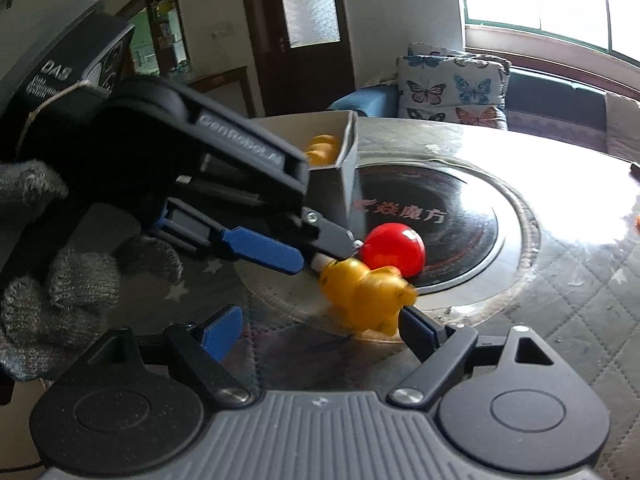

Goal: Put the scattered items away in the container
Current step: 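Close the left gripper on the yellow rubber duck and lift it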

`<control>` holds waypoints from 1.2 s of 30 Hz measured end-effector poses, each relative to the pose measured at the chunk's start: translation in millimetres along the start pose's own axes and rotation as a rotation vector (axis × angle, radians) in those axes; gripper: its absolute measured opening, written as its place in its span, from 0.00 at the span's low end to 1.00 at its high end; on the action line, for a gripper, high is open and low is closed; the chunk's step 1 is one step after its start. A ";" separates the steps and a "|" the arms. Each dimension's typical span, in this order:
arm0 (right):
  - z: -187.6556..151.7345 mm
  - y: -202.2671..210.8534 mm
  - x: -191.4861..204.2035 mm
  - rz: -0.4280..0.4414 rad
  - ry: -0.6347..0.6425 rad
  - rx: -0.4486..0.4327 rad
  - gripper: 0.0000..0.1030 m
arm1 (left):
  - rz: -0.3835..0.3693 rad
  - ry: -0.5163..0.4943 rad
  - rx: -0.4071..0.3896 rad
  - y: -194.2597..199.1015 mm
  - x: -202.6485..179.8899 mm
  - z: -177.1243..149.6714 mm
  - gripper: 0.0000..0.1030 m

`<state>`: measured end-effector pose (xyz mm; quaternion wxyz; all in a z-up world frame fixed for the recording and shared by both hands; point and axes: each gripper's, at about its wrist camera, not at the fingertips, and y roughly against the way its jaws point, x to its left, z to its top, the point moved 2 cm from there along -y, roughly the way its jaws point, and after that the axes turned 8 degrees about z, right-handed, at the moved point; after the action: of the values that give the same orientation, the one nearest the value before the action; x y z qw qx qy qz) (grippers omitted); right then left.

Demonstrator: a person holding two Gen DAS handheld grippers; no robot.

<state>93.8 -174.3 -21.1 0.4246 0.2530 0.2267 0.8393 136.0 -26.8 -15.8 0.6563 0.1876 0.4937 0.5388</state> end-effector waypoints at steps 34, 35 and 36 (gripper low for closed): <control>-3.9 -14.5 6.0 -0.038 0.070 0.050 0.72 | 0.034 0.106 0.047 -22.6 8.6 0.1 0.41; -3.7 -16.4 6.1 -0.045 0.066 0.051 0.68 | 0.034 0.104 0.048 -22.4 8.2 0.5 0.41; -3.7 -18.0 5.3 -0.050 0.058 0.053 0.67 | 0.035 0.102 0.047 -22.3 7.7 1.0 0.41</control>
<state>99.5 -160.9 -33.3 0.4318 0.2339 0.2672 0.8291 148.0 -27.5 -36.1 0.6163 0.1839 0.5357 0.5472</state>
